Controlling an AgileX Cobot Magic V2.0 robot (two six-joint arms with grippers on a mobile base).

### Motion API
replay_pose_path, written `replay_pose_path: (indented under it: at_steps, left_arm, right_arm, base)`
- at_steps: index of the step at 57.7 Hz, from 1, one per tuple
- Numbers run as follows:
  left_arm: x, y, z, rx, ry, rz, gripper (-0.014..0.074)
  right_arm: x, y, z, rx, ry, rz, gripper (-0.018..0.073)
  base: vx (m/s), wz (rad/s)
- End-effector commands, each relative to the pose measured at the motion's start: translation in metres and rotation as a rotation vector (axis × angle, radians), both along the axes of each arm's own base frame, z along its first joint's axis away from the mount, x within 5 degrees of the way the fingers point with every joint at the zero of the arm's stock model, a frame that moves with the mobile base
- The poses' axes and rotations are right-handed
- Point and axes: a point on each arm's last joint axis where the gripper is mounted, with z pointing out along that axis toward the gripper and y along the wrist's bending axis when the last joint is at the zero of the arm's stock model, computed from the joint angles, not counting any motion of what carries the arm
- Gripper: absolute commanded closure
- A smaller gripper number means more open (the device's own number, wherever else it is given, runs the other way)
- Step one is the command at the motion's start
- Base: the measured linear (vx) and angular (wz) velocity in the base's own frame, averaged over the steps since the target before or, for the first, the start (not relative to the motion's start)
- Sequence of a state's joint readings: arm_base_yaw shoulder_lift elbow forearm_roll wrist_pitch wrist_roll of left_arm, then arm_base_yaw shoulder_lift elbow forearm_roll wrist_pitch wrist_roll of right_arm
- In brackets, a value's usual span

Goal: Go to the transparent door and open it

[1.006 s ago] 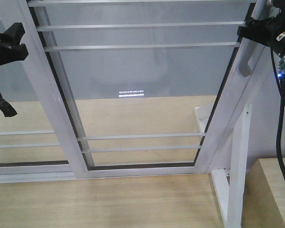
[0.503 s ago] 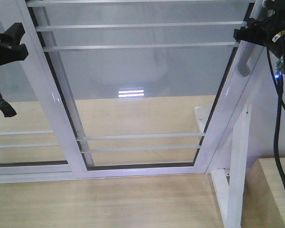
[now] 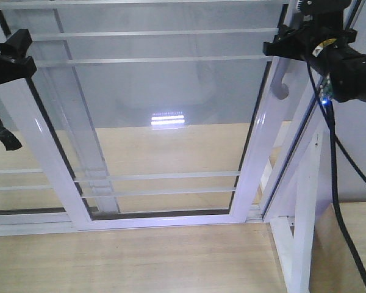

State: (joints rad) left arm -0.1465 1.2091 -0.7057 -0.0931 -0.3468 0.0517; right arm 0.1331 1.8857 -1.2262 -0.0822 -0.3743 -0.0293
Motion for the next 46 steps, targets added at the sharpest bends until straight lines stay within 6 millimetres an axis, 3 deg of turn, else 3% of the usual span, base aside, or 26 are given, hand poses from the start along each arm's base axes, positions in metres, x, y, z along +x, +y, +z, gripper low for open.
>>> replay_pose_path:
  at_steps: [1, 24, 32, 41, 46]
  left_arm:
    - [-0.002, 0.000, 0.025, -0.030, -0.133, 0.005, 0.0016]
    - [-0.002, 0.000, 0.025, -0.030, -0.133, 0.005, 0.0016]
    - [-0.002, 0.000, 0.024, -0.029, -0.125, 0.005, 0.0016]
    - [-0.002, 0.000, 0.018, -0.021, -0.062, -0.001, 0.0016]
    - [0.000, -0.001, 0.012, -0.014, -0.015, -0.004, 0.0016]
  right_arm:
    - [-0.010, 0.037, 0.044, -0.043, -0.196, 0.132, 0.0400]
    - [-0.027, 0.091, 0.043, -0.037, -0.176, 0.261, 0.0400]
    - [-0.035, 0.092, 0.050, -0.055, -0.128, 0.261, 0.0429]
    - [-0.050, 0.082, 0.066, -0.098, -0.006, 0.233, 0.0568]
    - [-0.061, 0.076, 0.075, -0.120, 0.061, 0.217, 0.0570]
  base:
    - [0.00, 0.00]
    - [0.00, 0.00]
    - [0.00, 0.00]
    - [0.00, 0.00]
    - [0.00, 0.00]
